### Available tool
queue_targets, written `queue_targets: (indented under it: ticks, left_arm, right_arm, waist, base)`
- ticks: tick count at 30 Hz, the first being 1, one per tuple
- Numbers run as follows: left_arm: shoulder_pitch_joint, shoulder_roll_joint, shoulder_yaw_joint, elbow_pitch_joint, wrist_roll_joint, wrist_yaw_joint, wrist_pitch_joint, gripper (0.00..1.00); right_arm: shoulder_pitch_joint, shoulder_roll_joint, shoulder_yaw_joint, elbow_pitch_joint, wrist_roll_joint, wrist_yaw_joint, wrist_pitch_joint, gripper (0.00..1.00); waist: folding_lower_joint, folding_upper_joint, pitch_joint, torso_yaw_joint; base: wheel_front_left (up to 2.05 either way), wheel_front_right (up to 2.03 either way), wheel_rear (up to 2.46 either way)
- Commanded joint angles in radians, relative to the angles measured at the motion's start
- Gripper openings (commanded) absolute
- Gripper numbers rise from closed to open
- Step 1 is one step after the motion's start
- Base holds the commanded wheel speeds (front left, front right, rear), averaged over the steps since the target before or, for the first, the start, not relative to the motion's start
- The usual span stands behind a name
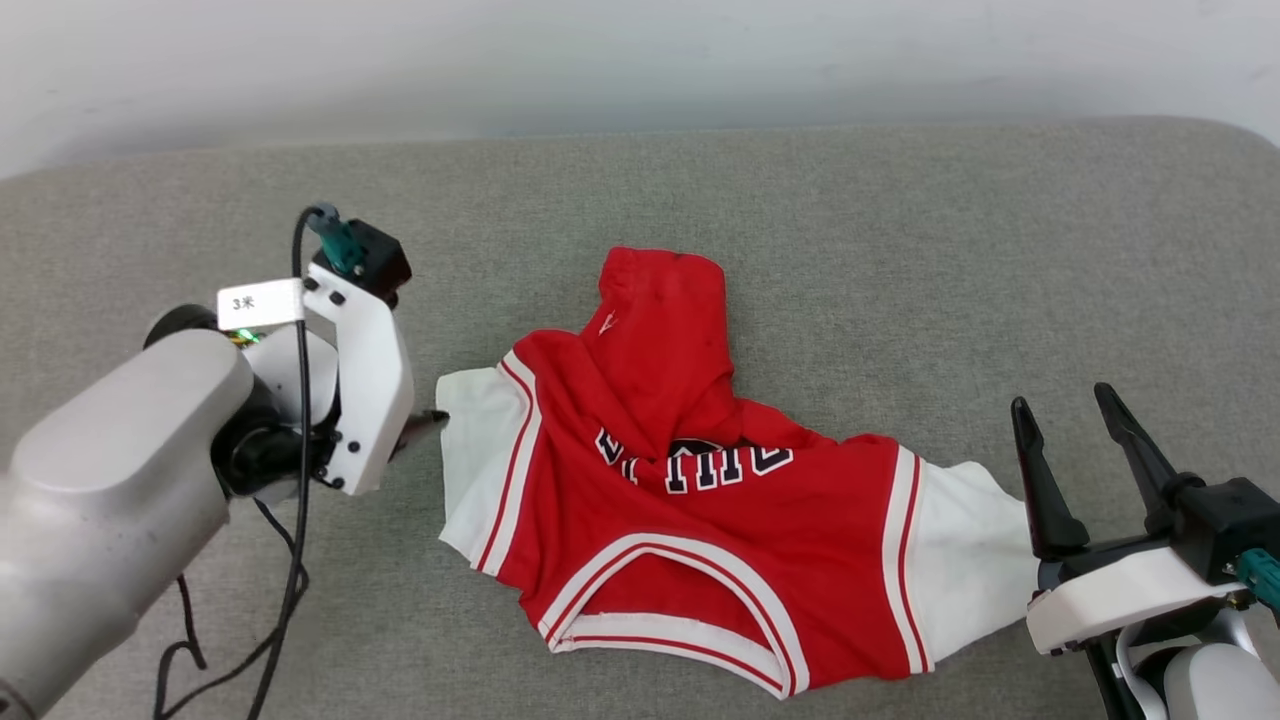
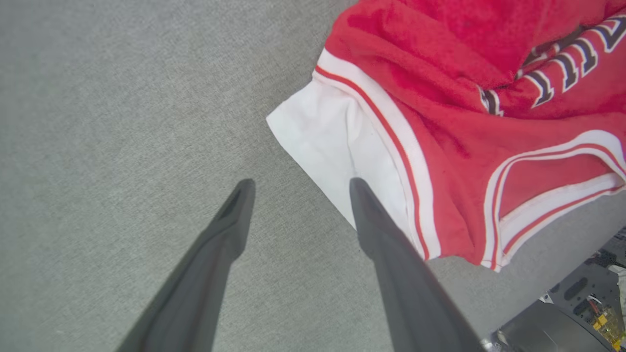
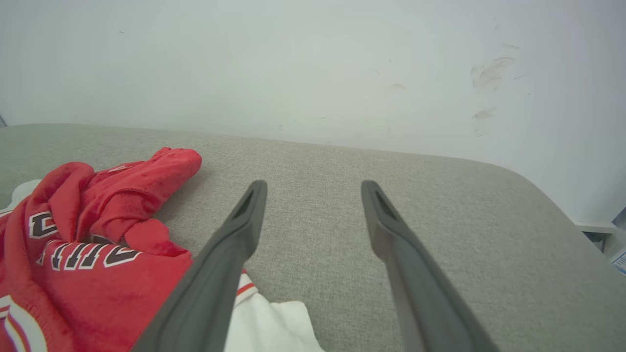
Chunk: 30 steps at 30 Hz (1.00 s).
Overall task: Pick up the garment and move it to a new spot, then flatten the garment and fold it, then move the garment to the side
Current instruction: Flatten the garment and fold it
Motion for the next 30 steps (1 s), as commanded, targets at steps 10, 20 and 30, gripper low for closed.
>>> queue_targets:
  ticks: [10,20,30]
  left_arm:
    - [0.044,-0.036,-0.048,0.07,0.024,0.0,0.046,1.0]
    - [0.109,-0.056,-0.082,0.1,0.036,0.0,0.071,1.0]
    - [0.121,-0.049,-0.098,0.062,0.044,-0.001,0.017,0.0]
  right_arm:
    - [-0.04,-0.004,0.012,-0.001,0.01,-0.001,-0.008,1.0]
    - [-0.044,-0.001,0.002,0.01,0.01,-0.001,-0.021,1.0]
    - [-0.043,0.001,0.0,0.021,0.002,-0.001,-0.027,1.0]
  waist:
    - [0.0001,0.0,0.049,-0.055]
    - [0.0001,0.0,0.074,-0.071]
    - [0.0001,0.0,0.061,-0.043]
  base:
    - [0.0,0.0,0.0]
    - [0.0,0.0,0.0]
    - [0.0,0.0,0.0]
